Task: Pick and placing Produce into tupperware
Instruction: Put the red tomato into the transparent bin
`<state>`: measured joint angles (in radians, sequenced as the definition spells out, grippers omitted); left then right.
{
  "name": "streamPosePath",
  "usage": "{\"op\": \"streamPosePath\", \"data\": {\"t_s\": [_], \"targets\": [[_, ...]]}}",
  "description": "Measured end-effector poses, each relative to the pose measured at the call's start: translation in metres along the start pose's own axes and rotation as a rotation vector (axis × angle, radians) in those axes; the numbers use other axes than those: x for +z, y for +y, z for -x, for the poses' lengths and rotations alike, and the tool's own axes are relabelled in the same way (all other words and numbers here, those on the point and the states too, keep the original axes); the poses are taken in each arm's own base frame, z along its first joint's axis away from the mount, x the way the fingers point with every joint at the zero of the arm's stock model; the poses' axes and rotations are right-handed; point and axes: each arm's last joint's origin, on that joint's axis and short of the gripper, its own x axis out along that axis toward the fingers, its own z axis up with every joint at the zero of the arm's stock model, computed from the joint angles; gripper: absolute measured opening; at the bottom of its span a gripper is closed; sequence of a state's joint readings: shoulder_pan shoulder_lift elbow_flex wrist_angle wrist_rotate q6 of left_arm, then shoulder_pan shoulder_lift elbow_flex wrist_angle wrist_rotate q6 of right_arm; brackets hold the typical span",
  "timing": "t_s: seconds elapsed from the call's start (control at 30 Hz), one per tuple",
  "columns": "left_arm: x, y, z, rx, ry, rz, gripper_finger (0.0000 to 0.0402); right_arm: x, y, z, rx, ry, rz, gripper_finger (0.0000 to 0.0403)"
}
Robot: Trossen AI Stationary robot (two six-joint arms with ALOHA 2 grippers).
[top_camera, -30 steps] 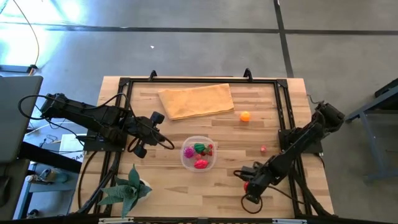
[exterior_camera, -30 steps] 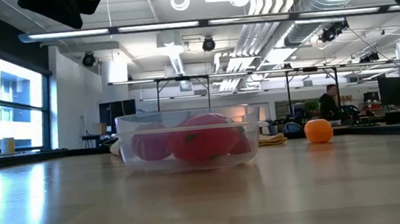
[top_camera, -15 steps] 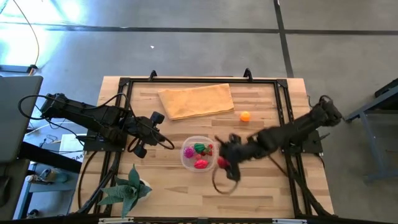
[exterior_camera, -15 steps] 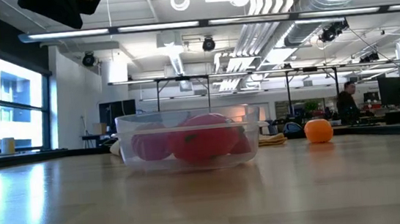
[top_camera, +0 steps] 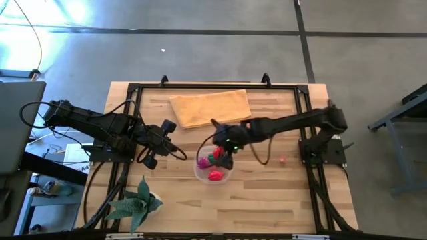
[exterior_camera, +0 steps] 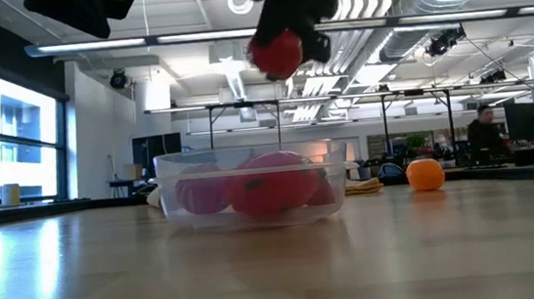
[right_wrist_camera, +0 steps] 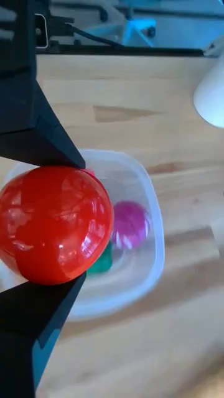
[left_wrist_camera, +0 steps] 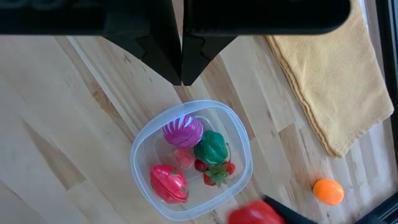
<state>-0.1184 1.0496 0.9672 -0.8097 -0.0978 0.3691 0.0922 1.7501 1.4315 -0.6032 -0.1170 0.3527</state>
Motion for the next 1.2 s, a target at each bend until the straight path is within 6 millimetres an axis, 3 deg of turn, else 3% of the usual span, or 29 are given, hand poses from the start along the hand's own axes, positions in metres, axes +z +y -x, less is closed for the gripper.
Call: {"op": "streamPosePath", "data": {"t_s": [0.2, 0.33, 0.6, 0.83, 1.2], "targets": [[0.000, 0.000, 0.000, 0.000, 0.000, 0.000, 0.0003, -0.005, -0.007, -0.049, 0.037, 0.075, 0.000, 0.0250], [0.000, 0.000, 0.000, 0.000, 0.000, 0.000, 0.0003, -0.016, -0.006, -0.070, 0.020, 0.141, 0.025, 0.0250], [0.000, 0.000, 0.000, 0.000, 0.000, 0.000, 0.0003, -0.023, 0.005, -0.078, -0.038, 0.140, 0.142, 0.0250], [0.000, 0.000, 0.000, 0.000, 0.000, 0.000, 0.0003, -0.022, -0.002, -0.078, -0.069, 0.143, 0.141, 0.0250], [0.000, 0.000, 0.000, 0.000, 0.000, 0.000, 0.0003, -0.031, -0.005, -0.094, -0.088, 0.198, 0.146, 0.0250]]}}
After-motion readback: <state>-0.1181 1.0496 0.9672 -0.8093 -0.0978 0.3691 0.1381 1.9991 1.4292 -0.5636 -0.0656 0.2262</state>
